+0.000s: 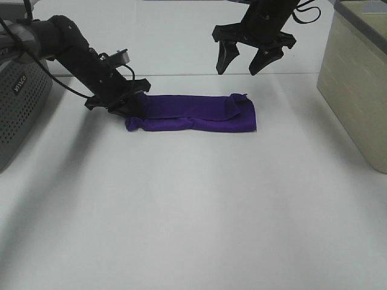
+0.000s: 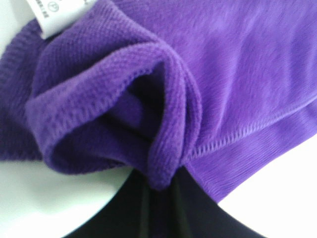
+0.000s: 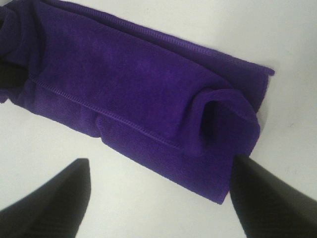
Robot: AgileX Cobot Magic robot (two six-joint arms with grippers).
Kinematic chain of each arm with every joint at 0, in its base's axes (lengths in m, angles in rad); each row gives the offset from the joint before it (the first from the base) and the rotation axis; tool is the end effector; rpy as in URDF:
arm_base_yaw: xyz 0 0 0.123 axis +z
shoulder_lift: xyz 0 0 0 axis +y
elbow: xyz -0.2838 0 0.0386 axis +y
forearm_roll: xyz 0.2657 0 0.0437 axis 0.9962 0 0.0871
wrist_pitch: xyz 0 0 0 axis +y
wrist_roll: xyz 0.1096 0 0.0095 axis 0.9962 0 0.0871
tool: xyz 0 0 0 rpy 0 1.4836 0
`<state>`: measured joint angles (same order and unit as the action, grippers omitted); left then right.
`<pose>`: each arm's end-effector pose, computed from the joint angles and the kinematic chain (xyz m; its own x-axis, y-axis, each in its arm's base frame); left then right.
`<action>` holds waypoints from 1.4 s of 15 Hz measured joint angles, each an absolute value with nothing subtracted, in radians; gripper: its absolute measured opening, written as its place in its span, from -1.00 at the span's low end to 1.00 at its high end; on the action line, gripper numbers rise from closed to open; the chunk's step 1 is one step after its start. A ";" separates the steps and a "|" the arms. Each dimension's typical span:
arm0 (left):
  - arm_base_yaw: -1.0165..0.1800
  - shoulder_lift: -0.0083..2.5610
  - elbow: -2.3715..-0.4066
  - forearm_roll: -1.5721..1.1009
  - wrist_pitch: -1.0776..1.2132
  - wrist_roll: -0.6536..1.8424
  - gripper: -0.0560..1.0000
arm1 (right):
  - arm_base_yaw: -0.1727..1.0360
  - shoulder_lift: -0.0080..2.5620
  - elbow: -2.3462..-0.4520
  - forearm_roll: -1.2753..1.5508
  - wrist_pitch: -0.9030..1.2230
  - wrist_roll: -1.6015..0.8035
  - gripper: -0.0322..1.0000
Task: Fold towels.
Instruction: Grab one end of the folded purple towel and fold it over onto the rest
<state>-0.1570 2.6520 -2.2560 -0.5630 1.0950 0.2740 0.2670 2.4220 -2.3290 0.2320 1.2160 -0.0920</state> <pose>0.5384 -0.1381 0.0661 -0.9616 0.1456 -0.2328 0.2412 0.8530 -0.4628 0.5195 0.1667 0.1992 -0.9000 -0.2564 -0.3524 -0.3396 0.9194 0.1984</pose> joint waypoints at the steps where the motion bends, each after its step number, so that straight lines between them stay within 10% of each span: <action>1: -0.157 2.632 -2.254 -0.454 1.129 0.274 -0.82 | 0.267 2.409 -2.329 0.232 1.217 -0.087 0.54; 21: -0.377 2.581 -2.304 -0.477 1.034 0.312 -0.81 | 0.267 2.174 -2.329 0.233 1.220 -0.070 0.54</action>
